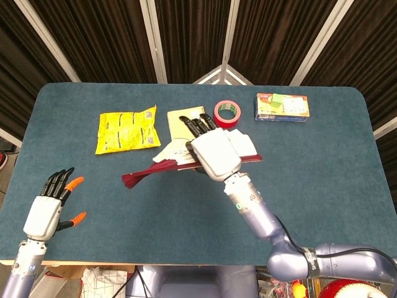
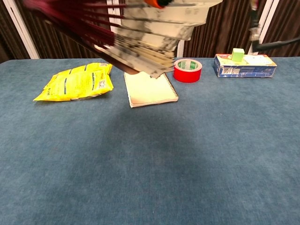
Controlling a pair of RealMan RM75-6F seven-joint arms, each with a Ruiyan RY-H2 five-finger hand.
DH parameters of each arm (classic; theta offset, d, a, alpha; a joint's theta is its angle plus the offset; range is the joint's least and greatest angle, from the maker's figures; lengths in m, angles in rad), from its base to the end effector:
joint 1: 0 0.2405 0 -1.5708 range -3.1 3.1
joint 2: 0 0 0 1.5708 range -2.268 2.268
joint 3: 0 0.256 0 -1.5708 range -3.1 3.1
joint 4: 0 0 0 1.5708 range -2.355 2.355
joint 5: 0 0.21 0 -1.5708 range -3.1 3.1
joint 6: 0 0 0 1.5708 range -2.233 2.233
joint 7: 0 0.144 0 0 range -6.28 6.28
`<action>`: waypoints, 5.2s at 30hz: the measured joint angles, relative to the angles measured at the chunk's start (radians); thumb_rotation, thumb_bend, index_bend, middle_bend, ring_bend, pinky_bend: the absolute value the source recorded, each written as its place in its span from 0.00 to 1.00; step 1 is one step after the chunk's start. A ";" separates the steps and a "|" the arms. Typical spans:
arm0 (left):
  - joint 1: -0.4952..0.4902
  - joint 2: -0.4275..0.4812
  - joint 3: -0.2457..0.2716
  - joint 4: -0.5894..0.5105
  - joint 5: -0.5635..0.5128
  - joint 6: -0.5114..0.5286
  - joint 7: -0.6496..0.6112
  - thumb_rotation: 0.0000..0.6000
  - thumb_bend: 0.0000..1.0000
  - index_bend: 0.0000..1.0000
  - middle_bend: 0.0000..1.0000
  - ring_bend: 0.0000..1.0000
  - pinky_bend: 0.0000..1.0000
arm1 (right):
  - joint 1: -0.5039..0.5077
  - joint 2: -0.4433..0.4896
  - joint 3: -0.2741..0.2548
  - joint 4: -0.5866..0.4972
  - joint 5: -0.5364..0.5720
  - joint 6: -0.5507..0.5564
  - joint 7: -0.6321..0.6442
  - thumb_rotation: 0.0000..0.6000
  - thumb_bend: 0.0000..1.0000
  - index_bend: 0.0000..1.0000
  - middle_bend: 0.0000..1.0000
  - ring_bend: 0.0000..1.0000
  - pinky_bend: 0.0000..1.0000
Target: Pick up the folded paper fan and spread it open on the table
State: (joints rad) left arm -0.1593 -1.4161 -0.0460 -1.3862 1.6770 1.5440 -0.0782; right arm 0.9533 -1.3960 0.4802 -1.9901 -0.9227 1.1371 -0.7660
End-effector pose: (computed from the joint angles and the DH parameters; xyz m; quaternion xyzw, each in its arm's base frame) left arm -0.2805 0.1998 0.0799 -0.6167 -0.3569 -0.4945 0.4978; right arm 0.0362 -0.3314 0.0819 0.7136 -0.2503 0.5201 0.3971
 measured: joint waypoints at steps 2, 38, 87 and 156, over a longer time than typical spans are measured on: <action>-0.012 -0.011 -0.005 0.009 0.002 0.001 -0.019 1.00 0.22 0.18 0.00 0.00 0.07 | 0.019 -0.010 -0.004 -0.021 0.023 0.021 -0.022 1.00 0.43 0.90 0.17 0.23 0.16; -0.279 -0.374 -0.114 0.383 -0.041 -0.047 -0.380 1.00 0.24 0.27 0.04 0.00 0.11 | 0.087 -0.021 -0.089 -0.095 0.050 0.102 0.015 1.00 0.43 0.91 0.17 0.23 0.16; -0.361 -0.415 -0.163 0.535 -0.080 0.060 -0.293 1.00 0.48 0.63 0.31 0.00 0.20 | 0.003 0.135 -0.129 -0.086 -0.006 0.126 0.172 1.00 0.43 0.92 0.17 0.23 0.16; -0.415 -0.333 -0.049 0.725 -0.029 0.192 -0.051 1.00 0.43 0.12 0.00 0.00 0.07 | -0.195 0.145 -0.316 0.319 -0.077 -0.065 0.265 1.00 0.39 0.07 0.07 0.11 0.07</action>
State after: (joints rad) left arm -0.5742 -1.7490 -0.0948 -0.6610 1.6479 1.7360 -0.1291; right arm 0.7584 -1.2505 0.1637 -1.6710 -0.9998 1.0719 -0.5014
